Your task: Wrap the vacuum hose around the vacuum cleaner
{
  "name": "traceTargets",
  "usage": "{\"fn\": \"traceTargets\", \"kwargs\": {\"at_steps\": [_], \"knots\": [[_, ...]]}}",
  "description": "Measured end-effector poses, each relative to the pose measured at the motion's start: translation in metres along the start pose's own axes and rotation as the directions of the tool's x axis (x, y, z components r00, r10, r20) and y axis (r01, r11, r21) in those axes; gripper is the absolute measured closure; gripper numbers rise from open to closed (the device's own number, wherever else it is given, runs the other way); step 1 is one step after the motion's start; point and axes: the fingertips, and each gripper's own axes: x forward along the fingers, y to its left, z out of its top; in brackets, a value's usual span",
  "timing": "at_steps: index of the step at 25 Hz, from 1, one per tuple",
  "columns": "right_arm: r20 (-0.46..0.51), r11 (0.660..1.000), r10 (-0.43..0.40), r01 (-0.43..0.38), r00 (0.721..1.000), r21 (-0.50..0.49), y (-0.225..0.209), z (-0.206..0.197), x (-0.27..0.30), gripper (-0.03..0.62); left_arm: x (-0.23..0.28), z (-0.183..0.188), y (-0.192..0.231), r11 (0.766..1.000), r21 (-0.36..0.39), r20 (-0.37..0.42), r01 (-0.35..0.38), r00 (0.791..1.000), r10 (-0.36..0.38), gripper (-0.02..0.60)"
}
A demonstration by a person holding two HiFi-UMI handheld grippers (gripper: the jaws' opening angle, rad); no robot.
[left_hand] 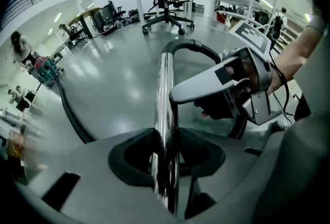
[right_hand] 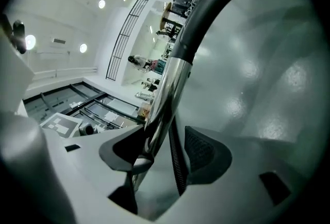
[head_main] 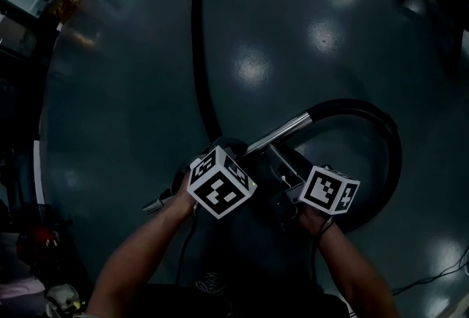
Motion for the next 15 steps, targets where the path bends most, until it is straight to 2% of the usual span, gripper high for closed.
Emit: {"fn": "traceTargets", "kwargs": {"at_steps": [3,7,11,14,15], "knots": [[-0.016,0.999,0.035,-0.035,0.999,0.003,0.011,-0.011,0.017,0.367,-0.004,-0.013,-0.007,0.998,-0.062,0.015,0.013,1.000,-0.012,0.420],[-0.042,0.998,0.065,-0.064,0.997,0.011,0.024,-0.028,0.034,0.367,-0.011,-0.028,-0.015,0.995,-0.104,0.028,0.005,1.000,-0.003,0.420],[-0.061,0.992,0.125,-0.124,0.990,0.025,0.038,-0.047,0.048,0.367,-0.017,-0.037,-0.018,0.993,-0.122,0.040,0.001,0.999,0.004,0.422],[-0.050,0.990,0.136,-0.133,0.989,0.055,0.046,-0.056,0.055,0.368,-0.023,-0.037,-0.022,0.993,-0.119,0.050,0.005,0.999,0.001,0.422],[-0.041,0.989,0.133,-0.130,0.990,0.067,0.047,-0.056,0.056,0.393,-0.026,-0.037,-0.022,0.994,-0.113,0.055,0.006,0.998,0.000,0.422]]}}
